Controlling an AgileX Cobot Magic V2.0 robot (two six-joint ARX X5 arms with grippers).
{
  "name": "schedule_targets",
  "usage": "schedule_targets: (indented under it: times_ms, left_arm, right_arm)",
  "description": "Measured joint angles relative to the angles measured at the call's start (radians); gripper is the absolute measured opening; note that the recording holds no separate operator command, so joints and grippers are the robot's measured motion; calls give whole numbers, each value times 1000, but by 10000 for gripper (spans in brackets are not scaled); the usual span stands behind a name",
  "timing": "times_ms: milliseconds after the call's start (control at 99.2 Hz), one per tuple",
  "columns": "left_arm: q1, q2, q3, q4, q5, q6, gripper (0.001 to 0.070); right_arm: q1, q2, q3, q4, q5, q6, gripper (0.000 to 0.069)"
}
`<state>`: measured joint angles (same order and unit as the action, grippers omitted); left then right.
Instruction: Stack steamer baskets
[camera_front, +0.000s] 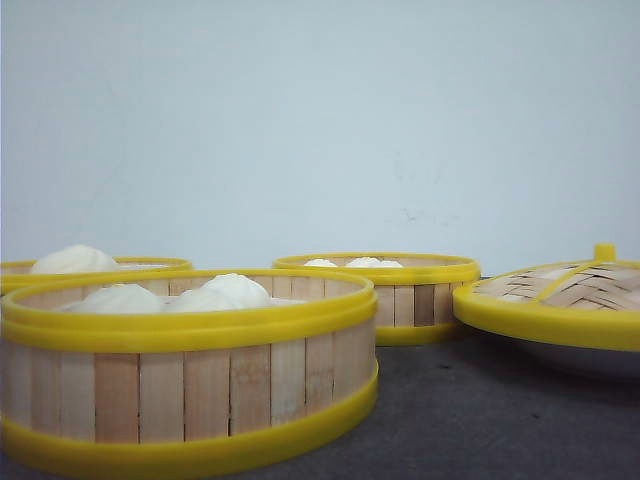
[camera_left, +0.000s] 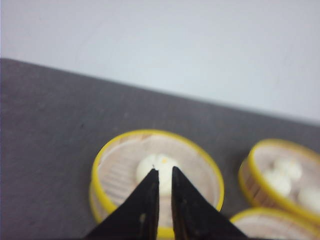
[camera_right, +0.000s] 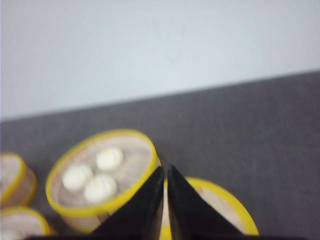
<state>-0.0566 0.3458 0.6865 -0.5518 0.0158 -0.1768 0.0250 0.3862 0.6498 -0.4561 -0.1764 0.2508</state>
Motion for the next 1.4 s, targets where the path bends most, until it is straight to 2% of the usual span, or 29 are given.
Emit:
schedule_targets:
  times_ms: [131, 272, 434, 595, 686, 726, 756, 847, 908, 968, 1049, 1200, 1402]
  left_arm:
    - [0, 155, 147, -134, 2, 92, 18]
    - [0, 269, 190, -210, 3, 157, 18]
    - [0, 337, 189, -257, 3, 177, 18]
    - [0, 346, 189, -271, 3, 184, 20]
    - [0, 348, 189, -271, 3, 184, 74]
    - [0, 348, 189, -271, 3, 184, 140]
    - [0, 348, 189, -271, 3, 184, 197]
    - [0, 348, 189, -271, 3, 185, 356]
    - [0, 348, 189, -271, 3, 185, 403]
    - [0, 348, 189, -271, 3, 185, 420]
    - [0, 348, 189, -271, 3, 184, 427]
    - [0, 348, 189, -271, 8, 183, 428]
    - [0, 348, 189, -271, 8, 172, 428]
  right_arm:
    - [0, 164, 153, -156, 0, -72, 9]
    - [0, 310, 230, -259, 0, -129, 9]
    - [0, 426, 229, -343, 13, -168, 9]
    - [0, 460, 229, -355, 19, -191, 9]
    - [0, 461, 229, -354, 19, -198, 14]
    - [0, 461, 229, -354, 19, -202, 48]
    - [0, 461, 229, -354, 19, -203, 103]
    - [0, 461, 229, -354, 19, -203, 363]
    - [0, 461, 229, -354, 19, -203, 525]
    - [0, 461, 229, -352, 19, -203, 606]
    - [0, 462, 229, -338, 19, -203, 639]
    - [0, 493, 229, -246, 0, -194, 651]
    - [29, 668, 246, -92, -57, -164, 651]
